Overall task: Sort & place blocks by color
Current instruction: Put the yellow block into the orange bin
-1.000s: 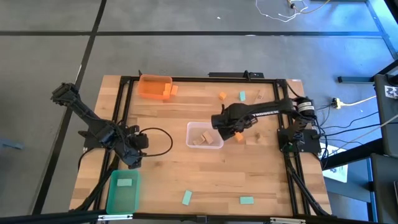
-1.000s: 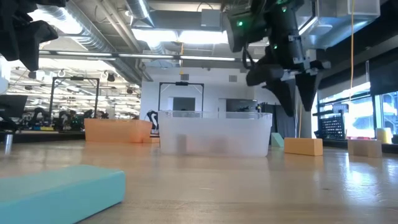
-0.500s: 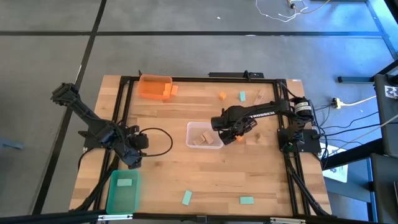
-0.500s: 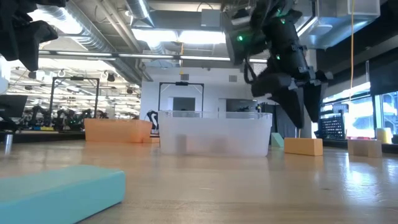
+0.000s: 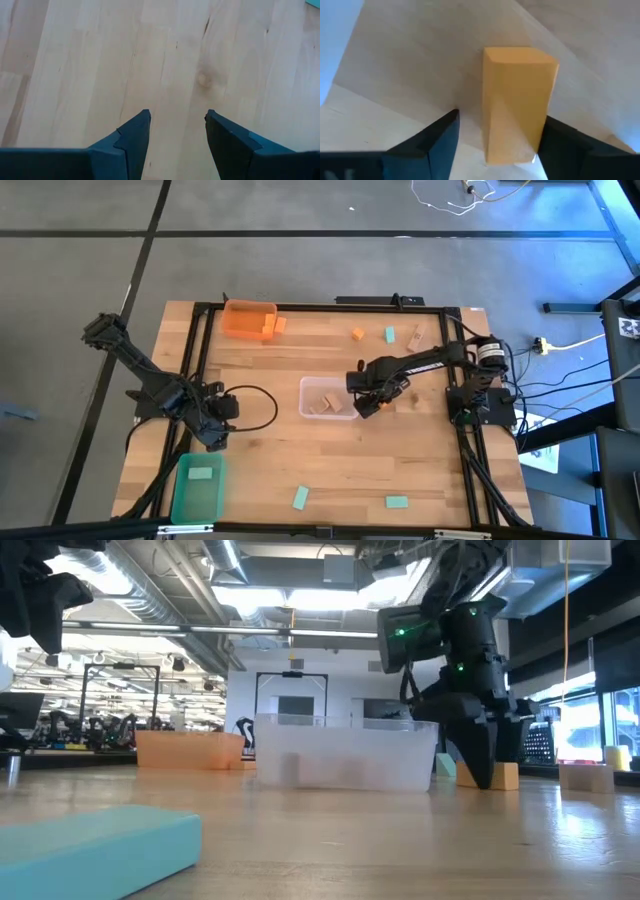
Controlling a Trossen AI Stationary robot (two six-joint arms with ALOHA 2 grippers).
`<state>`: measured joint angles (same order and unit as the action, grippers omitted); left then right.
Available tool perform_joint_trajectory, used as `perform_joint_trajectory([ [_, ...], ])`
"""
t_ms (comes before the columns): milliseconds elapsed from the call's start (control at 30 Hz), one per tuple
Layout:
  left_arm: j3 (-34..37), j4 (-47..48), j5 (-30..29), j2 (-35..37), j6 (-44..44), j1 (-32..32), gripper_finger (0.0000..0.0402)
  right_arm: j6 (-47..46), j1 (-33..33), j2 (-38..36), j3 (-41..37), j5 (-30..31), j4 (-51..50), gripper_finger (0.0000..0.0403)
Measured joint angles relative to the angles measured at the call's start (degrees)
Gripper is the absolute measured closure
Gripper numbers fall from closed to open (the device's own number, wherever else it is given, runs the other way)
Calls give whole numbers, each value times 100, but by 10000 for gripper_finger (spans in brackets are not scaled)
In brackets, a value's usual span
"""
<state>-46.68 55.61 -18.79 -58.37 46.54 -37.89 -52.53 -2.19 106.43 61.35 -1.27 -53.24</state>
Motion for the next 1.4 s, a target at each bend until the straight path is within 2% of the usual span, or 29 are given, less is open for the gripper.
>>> perform_joint_trajectory([
  [100, 0, -2, -1, 0, 0, 0, 221, 139, 4, 2, -45, -3, 117, 206],
  [233, 0, -8, -2, 0, 0, 0, 221, 210, 10, 20, 19, 30, 115, 272],
  [467, 0, -28, -2, 0, 0, 0, 221, 477, 10, 59, 320, 197, -104, 272],
  [667, 0, -33, -4, 0, -17, 0, 221, 414, 4, 77, 982, 658, -1092, 272],
  [800, 0, -33, -45, 0, -200, 0, 221, 411, 10, 74, 1440, 720, -1551, 272],
  [900, 0, -35, -257, 0, -595, -2, 221, 636, 24, 72, 1806, 662, -1604, 272],
  [1133, 0, -213, -1185, 0, -2049, -2, 221, 1338, 127, 59, 2802, -142, -1277, 272],
  [1400, 0, -1440, -1553, 0, -4562, -2, 221, 2012, 359, 50, 3276, -1430, 282, 272],
])
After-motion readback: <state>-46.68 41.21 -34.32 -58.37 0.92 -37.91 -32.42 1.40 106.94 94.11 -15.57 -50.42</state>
